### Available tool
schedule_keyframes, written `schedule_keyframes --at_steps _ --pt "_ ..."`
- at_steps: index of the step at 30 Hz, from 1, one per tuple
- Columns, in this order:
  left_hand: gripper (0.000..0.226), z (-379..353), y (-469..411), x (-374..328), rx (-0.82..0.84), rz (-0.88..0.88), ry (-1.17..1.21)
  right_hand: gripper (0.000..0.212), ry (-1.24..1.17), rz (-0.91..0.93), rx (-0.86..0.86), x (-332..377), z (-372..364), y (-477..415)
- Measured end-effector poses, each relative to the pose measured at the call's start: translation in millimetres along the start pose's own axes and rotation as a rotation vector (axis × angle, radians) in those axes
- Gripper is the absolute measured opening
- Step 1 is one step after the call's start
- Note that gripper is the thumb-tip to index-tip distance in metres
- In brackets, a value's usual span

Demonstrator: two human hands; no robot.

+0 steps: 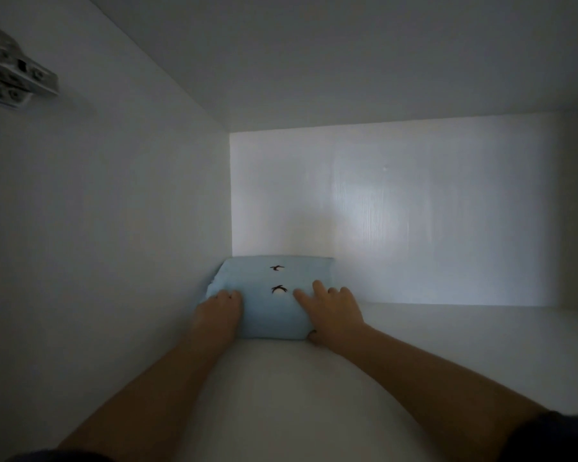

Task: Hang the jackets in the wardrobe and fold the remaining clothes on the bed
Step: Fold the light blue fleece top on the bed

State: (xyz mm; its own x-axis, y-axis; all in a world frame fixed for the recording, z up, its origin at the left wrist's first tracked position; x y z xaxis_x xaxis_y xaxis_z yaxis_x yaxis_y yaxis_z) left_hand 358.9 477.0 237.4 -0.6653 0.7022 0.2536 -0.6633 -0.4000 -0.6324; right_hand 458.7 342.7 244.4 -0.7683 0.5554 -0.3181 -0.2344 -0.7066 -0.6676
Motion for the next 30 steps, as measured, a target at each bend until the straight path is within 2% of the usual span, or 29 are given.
schedule_keyframes --at_steps 3,5,7,10,14,16,22,25,30 --pt "0.040 13 10 -2 0.119 0.017 0.024 0.072 0.008 -0.009 0.043 -2 16 13" --pt "0.044 38 15 -3 0.100 0.067 0.131 0.065 -0.010 -0.053 0.064 -9 38 25" --pt "0.045 76 24 -12 0.013 0.061 0.240 0.063 -0.063 -0.089 0.066 -15 70 42" --pt "0.043 136 52 -40 -0.122 0.042 0.484 0.061 -0.145 -0.132 -0.017 -27 130 84" --pt "0.032 211 120 -85 -0.394 0.017 0.851 0.055 -0.191 -0.216 -0.149 -47 207 178" --pt "0.026 244 159 -119 -0.453 -0.039 1.040 0.050 -0.214 -0.305 -0.217 -64 244 233" --pt "0.014 337 305 -256 -0.334 -0.283 1.576 0.037 -0.238 -0.605 -0.347 -97 350 435" --pt "0.009 381 401 -328 -0.189 -0.400 1.794 0.035 -0.105 -0.770 -0.341 -101 403 556" --pt "0.010 449 567 -431 0.115 -0.557 1.957 0.029 0.175 -1.107 -0.301 -93 513 760"
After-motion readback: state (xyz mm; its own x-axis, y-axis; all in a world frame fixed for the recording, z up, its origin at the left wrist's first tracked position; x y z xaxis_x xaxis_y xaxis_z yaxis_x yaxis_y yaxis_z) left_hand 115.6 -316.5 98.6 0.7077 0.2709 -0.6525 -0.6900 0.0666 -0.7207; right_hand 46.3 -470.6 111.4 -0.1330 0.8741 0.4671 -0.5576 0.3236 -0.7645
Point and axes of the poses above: each hand's wrist, its own y-axis away from the middle knuckle, its own z-axis out of the back of the hand, x = y × z, the point moved 10 cm from there along -y, towards the middle knuckle, and after that the axes turned 14 degrees about -x, right-handed, at the moved point
